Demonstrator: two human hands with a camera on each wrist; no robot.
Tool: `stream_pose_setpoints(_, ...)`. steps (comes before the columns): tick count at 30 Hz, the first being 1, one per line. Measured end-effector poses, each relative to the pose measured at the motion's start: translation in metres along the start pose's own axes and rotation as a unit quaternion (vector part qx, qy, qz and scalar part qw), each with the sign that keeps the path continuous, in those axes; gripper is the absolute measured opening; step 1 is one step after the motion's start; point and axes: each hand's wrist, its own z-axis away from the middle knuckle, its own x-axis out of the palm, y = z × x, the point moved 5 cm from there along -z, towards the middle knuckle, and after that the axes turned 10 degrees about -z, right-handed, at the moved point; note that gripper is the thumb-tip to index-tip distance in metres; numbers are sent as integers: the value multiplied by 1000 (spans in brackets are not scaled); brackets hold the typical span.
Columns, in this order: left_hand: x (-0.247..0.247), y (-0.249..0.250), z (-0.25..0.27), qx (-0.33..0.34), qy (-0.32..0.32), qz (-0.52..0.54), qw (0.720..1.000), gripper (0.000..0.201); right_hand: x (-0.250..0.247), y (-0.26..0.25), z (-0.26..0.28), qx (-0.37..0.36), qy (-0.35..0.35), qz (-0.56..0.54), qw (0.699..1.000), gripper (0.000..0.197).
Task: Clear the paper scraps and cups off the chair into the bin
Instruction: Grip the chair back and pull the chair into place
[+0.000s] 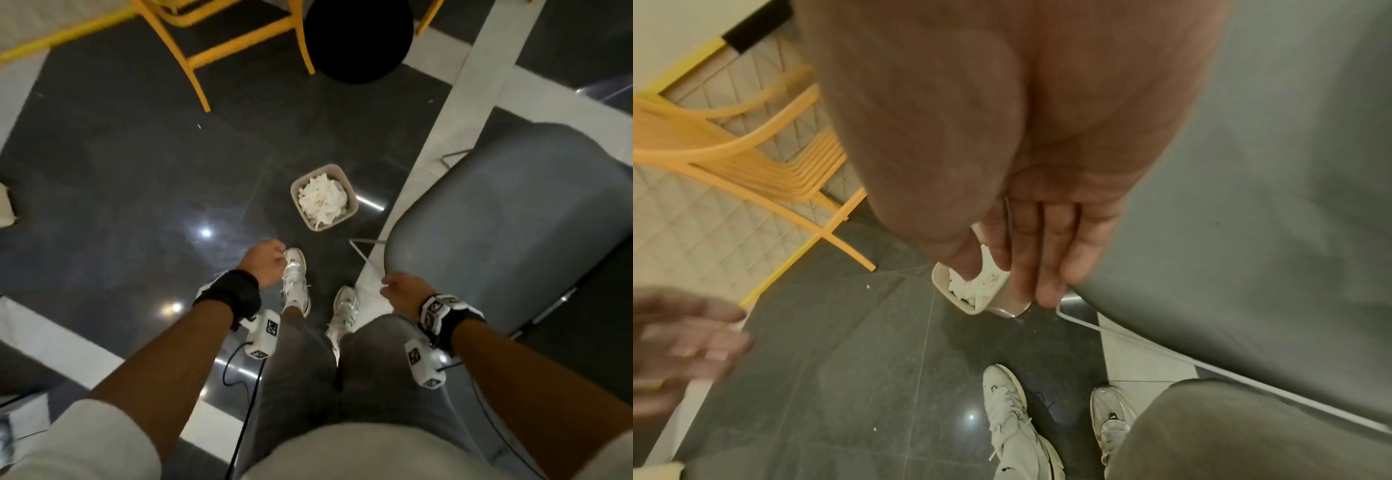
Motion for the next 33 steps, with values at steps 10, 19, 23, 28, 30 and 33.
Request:
stream_pose_setpoints(10, 37, -59, 94, -38, -57, -71, 995, 38, 18, 55, 57, 38, 0, -46, 998, 39)
stream_pose_setpoints(19, 55, -44, 71, 43, -106, -121, 986, 39, 92, 83, 105, 100, 32, -133, 986, 38)
stream_pose_setpoints(23, 49, -28, 61, 80, -102, -148, 980, 18, 131, 100, 113, 110, 66, -209, 970, 35)
stream_pose_setpoints(28, 64, -23, 76, 107, -135, -217, 961, 25, 167, 95, 141, 107, 86, -249, 959, 35)
stream_pose_setpoints(30, 72, -27, 87, 121, -150, -246, 950, 24, 174, 98, 161, 107, 92, -259, 955, 34)
stream_pose_setpoints(33, 78, -33, 100, 133, -172, -299, 929, 16, 180, 123, 189, 128, 105, -299, 940, 36)
